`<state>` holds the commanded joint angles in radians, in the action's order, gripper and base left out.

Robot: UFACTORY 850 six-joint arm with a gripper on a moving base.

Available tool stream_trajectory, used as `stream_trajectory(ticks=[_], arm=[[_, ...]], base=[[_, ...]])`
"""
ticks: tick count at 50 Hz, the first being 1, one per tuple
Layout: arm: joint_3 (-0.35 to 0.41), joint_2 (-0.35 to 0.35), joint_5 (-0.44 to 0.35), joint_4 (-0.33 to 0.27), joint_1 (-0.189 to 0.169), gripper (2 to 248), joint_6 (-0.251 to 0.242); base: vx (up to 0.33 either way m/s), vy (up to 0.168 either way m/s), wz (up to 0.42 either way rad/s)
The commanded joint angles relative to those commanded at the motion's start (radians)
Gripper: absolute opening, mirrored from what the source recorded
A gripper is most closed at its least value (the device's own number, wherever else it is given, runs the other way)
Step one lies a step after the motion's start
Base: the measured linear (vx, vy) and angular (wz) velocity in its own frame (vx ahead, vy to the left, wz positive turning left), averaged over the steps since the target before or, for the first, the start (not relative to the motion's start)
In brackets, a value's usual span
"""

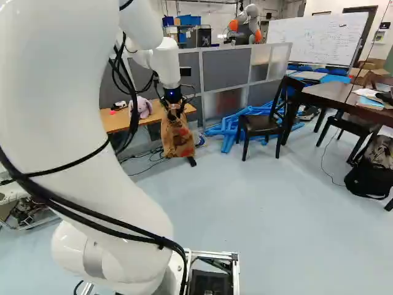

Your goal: Pick up the bag on the ground and place it on the table

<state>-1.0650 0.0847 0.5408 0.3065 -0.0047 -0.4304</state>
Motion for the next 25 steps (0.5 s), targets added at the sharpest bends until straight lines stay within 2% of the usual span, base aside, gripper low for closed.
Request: stream_trajectory(ticks=[25], arm=[[-0.064,-0.005,0.107,0.000,-0.001,23,0.000]], base=[[0.000,0.000,0.000]])
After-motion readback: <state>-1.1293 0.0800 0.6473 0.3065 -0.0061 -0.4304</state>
